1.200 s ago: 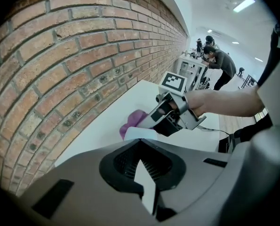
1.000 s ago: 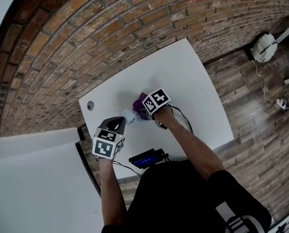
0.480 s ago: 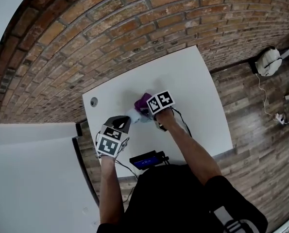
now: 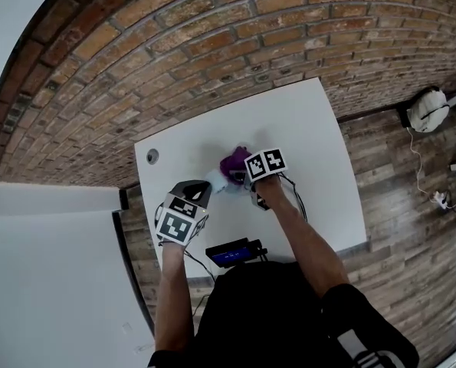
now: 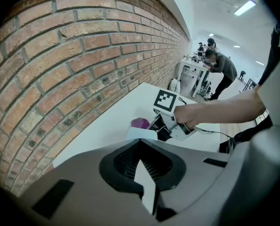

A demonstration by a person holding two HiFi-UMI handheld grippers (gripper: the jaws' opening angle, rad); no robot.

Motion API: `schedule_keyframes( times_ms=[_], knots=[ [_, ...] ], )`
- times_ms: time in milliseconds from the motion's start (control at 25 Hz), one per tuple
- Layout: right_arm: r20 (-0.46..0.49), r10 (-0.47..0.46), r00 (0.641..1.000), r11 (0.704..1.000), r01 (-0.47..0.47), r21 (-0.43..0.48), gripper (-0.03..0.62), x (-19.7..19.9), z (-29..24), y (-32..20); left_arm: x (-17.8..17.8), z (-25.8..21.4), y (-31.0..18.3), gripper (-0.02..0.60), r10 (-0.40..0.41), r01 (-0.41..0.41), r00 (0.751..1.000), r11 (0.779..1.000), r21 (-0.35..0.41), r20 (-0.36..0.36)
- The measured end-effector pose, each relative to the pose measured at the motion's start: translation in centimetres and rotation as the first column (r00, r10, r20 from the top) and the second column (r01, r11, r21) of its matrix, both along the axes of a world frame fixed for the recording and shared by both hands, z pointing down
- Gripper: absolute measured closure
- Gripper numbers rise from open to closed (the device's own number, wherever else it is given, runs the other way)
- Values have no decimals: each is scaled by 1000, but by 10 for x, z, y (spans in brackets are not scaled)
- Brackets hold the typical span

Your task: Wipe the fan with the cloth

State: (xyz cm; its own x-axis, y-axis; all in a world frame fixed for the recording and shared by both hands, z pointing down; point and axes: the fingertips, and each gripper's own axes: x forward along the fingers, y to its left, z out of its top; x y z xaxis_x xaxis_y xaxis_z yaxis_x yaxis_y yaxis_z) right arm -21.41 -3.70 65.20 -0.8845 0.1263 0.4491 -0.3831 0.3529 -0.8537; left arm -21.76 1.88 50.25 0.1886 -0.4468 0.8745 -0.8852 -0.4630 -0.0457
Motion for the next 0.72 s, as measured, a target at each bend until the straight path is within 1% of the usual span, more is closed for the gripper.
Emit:
schedule_keyframes(
  times_ms=[40,80,160,200,240,280,320,360,440,480,520,600,640,720],
  knots=[
    [-12,-1,1000,1000,1,-1,517,7,-1,7,0,0,-1,581,2,-2,1000,1000,2,0],
    [-30,-27,999,1000,27,2,517,16,-1,17,-1,-1,-2,581,4,-4,1000,1000,3,2],
    [-64,-151,986,989,151,-4,517,34,0,50,-2,-1,-2,581,6,-6,1000,1000,4,3],
    [-75,-218,973,976,219,-4,517,43,2,67,-2,-1,-1,581,4,-4,1000,1000,4,0],
    [-84,-259,962,965,261,9,517,50,3,76,-3,-1,-1,581,1,-1,1000,1000,7,-7],
    [-91,-263,960,963,268,38,517,54,0,74,-3,-1,-2,581,-5,5,1000,1000,12,-15],
    [-91,-235,968,967,242,78,517,54,-6,62,-4,-2,-3,581,-10,11,1000,1000,21,-24],
    [-79,-188,979,973,196,122,517,52,-16,43,-5,-2,-3,581,-16,17,999,999,33,-30],
    [-11,-94,996,974,94,206,517,39,-49,0,-5,-3,-2,581,-21,23,999,998,57,-30],
    [38,-69,997,969,58,241,517,28,-69,-18,-4,-5,2,581,-22,24,999,998,66,-30],
    [92,-62,994,962,35,270,517,15,-90,-33,-1,-8,7,581,-24,27,999,997,74,-39],
    [191,-104,976,950,40,311,517,-13,-126,-48,10,-10,18,581,-19,25,996,997,68,-91],
    [223,-150,963,943,71,326,517,-26,-137,-49,17,-6,23,581,-9,15,993,999,47,-119],
    [238,-273,932,922,183,340,517,-47,-145,-38,28,11,31,581,5,-6,988,1000,-4,-152]
  ],
)
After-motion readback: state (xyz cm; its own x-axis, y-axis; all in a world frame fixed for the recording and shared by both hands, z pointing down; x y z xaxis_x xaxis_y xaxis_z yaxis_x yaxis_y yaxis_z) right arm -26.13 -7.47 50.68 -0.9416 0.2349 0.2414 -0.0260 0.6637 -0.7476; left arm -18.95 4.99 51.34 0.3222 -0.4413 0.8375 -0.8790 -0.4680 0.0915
